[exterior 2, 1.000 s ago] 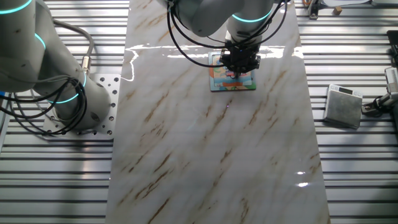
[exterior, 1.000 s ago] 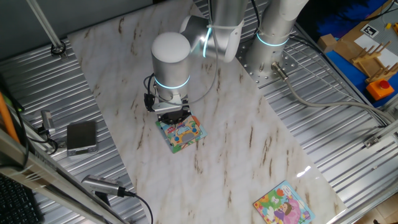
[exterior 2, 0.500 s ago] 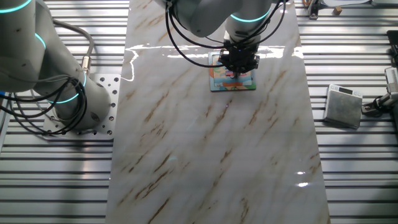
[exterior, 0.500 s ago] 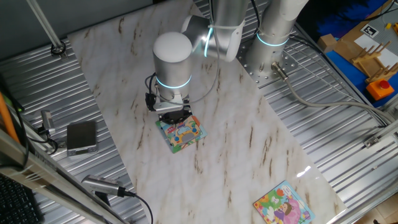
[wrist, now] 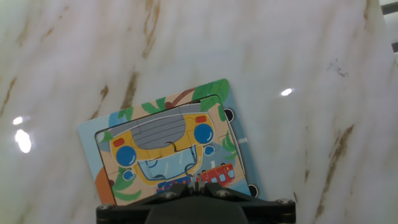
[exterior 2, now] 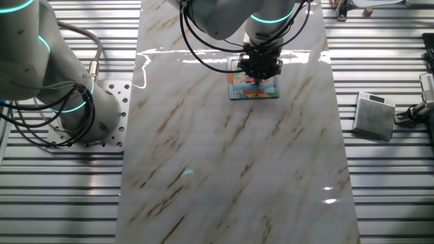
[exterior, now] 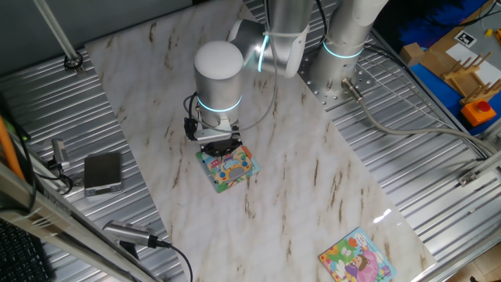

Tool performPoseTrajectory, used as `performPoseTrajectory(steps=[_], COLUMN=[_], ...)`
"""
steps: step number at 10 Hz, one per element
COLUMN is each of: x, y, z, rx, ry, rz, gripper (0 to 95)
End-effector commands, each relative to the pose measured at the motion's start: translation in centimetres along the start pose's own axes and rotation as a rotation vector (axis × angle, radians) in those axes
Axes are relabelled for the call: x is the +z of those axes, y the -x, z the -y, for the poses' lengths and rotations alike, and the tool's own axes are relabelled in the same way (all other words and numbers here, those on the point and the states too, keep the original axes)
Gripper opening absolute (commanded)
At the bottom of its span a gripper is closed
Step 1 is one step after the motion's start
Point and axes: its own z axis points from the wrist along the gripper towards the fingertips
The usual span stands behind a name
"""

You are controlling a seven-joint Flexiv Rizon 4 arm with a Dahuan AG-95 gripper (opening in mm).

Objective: Assemble one piece of a puzzle

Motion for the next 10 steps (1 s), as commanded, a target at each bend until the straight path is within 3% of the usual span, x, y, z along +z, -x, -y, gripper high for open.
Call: performPoseTrajectory(steps=[1,10], x=[0.1,-1.2], y=[0.0,0.2], z=[0.0,-0.4], rx=[0.000,0.032], ry=[-0.001,0.006], rz=[0.002,-0.008], gripper=[0.0,0.0])
